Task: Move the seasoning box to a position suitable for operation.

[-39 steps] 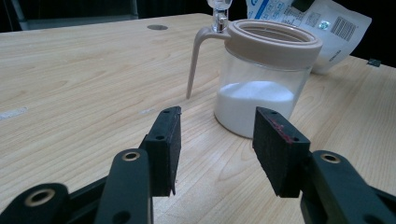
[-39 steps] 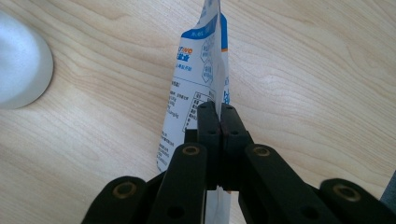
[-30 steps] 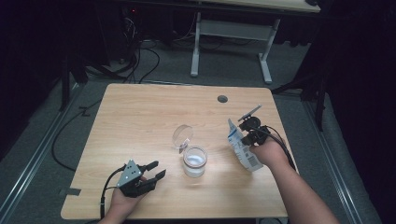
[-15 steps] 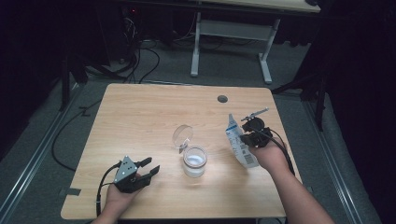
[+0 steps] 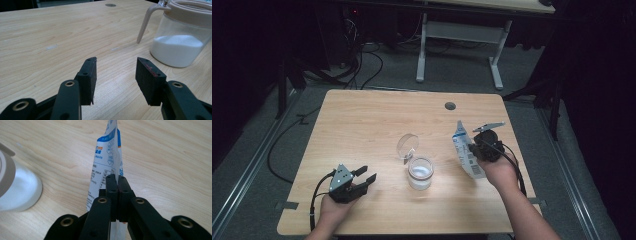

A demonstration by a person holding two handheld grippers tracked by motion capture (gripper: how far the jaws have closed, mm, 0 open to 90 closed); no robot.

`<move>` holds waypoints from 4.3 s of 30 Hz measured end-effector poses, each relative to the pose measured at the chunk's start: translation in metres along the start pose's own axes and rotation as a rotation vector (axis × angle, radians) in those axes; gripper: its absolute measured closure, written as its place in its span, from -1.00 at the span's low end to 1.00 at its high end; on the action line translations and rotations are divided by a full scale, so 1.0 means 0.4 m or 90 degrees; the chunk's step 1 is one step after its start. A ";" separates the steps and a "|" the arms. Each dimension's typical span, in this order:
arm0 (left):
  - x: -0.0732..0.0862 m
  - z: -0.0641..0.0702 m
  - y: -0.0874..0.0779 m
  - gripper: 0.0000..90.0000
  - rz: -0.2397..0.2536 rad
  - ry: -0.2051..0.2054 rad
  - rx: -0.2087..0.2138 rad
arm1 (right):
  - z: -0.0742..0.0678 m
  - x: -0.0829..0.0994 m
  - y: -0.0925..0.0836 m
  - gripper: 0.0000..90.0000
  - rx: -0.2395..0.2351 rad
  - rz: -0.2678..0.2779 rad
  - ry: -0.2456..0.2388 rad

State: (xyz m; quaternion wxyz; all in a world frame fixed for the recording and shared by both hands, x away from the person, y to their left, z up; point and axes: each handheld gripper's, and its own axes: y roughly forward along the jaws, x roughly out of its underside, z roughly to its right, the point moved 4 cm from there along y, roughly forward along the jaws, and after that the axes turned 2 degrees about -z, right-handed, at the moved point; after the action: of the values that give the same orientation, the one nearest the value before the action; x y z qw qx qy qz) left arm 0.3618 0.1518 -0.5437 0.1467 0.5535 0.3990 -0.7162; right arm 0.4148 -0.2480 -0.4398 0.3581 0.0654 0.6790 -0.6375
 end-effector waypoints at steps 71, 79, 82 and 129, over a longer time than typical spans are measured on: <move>0.002 0.037 -0.021 0.15 -0.002 0.034 -0.035 | 0.076 0.212 0.022 1.00 -0.039 0.453 0.132; 0.002 0.046 -0.024 0.15 0.004 0.028 -0.027 | 0.073 0.238 0.038 1.00 -0.019 0.435 0.122; 0.005 0.046 -0.025 0.15 0.002 0.029 -0.023 | 0.070 0.250 0.037 1.00 -0.015 0.432 0.123; 0.008 0.037 -0.034 0.14 -0.002 0.030 -0.022 | 0.051 0.259 0.034 0.59 0.021 0.411 0.117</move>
State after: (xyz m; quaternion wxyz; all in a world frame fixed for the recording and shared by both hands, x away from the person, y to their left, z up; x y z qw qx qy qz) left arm 0.3418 0.1502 -0.5399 0.1458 0.5670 0.4154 -0.6962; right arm 0.3542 -0.3025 -0.5084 0.4776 0.3406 0.6423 -0.4933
